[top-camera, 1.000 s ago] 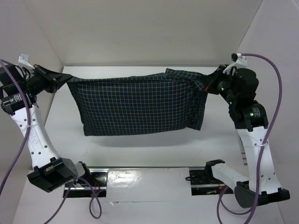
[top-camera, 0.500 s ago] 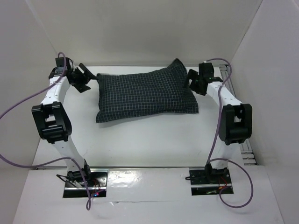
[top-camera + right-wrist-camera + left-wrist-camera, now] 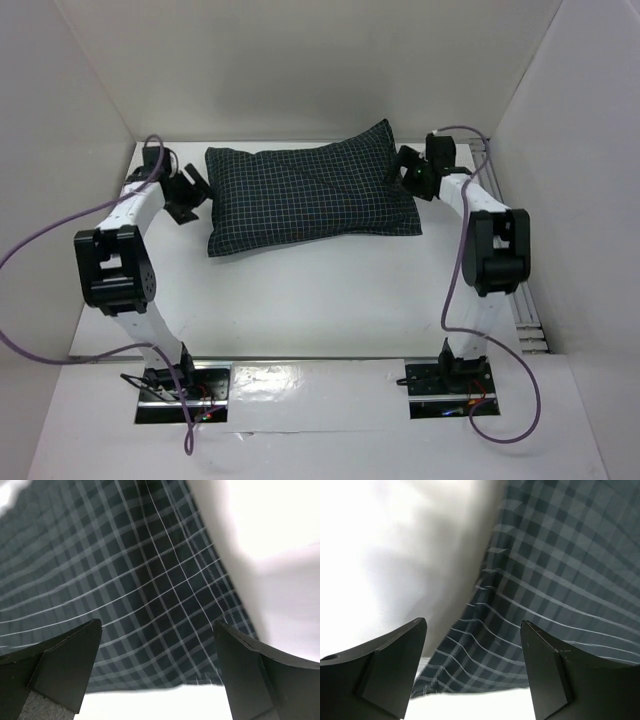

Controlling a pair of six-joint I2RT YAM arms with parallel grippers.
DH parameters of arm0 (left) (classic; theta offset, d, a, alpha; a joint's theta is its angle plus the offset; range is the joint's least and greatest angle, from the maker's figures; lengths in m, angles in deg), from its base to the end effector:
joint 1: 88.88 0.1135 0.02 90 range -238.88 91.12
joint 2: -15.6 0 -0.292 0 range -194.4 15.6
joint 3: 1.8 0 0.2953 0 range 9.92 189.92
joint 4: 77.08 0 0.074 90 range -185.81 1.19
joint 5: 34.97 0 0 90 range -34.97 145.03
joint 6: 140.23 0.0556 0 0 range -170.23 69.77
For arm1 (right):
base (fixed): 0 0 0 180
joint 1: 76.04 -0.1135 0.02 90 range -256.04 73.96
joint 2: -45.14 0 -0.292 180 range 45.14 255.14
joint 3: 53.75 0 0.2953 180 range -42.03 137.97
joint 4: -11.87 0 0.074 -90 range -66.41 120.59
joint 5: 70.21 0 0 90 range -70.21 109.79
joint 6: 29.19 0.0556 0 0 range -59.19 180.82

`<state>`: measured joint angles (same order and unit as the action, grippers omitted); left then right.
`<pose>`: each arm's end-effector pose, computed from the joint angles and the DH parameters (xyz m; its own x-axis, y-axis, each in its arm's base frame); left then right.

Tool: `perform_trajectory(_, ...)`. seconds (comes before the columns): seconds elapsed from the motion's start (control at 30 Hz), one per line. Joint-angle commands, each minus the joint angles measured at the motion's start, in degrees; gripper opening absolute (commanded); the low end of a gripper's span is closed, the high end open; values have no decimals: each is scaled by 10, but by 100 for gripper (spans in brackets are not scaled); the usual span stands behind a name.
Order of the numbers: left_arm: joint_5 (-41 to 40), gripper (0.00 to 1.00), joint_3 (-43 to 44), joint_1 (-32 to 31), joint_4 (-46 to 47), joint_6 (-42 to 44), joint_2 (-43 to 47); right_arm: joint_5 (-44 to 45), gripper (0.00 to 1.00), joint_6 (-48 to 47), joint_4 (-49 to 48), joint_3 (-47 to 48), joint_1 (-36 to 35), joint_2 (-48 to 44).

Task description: Put the pillow into the pillowcase

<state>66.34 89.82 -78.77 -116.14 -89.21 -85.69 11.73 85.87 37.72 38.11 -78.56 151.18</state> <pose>0.4479 0.0688 0.2536 -0.5470 -0.7241 -0.4200 -0.5003 0.6851 -0.5295 0.4850 0.0291 0.2388 -0.6459 0.3914 -0.6554 0.1356 0.9038 0.4060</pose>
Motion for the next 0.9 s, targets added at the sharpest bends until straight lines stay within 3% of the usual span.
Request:
perform_trajectory(0.0,-14,89,-23,-25,33,-10,-45,-78,100,3,-38,45,-4,79)
perform_trajectory(0.07,3,87,-34,-33,52,-15,-61,-106,96,3,-38,60,-14,109)
perform_trajectory(0.13,20,79,-41,-39,63,-22,-73,-124,74,3,-45,66,-34,129)
perform_trajectory(0.17,33,69,-51,-44,82,-22,-73,-132,57,8,-52,59,-34,129)
perform_trajectory(0.2,51,17,-51,-44,87,-16,-73,-143,37,8,-66,20,-40,109)
perform_trajectory(0.23,51,0,-56,-44,87,-16,-73,-151,7,29,-100,-7,-40,91)
perform_trajectory(0.27,58,0,-56,-37,77,-16,-64,-151,0,38,-112,-36,-40,71)
perform_trajectory(0.4,46,0,-93,-23,38,-9,3,-89,0,56,-118,-205,-40,-62)
perform_trajectory(0.57,22,0,-164,-2,-4,-10,100,-46,0,62,-50,-330,-40,-245)
perform_trajectory(0.6,22,0,-181,-2,-11,-2,111,-36,9,69,-42,-362,-40,-267)
perform_trajectory(0.67,22,2,-193,-2,-24,13,143,-29,57,69,-14,-379,-40,-328)
perform_trajectory(0.7,22,22,-200,-2,-37,19,154,-19,70,69,-1,-380,-40,-346)
perform_trajectory(0.73,22,35,-200,-2,-43,19,167,13,86,69,15,-380,-45,-382)
perform_trajectory(0.8,-7,61,-193,-2,-71,36,210,64,94,69,72,-358,-45,-415)
perform_trajectory(0.83,-19,80,-176,-2,-83,36,224,119,98,62,91,-335,-45,-428)
perform_trajectory(0.87,-35,85,-166,-2,-91,42,235,148,100,55,123,-323,-45,-448)
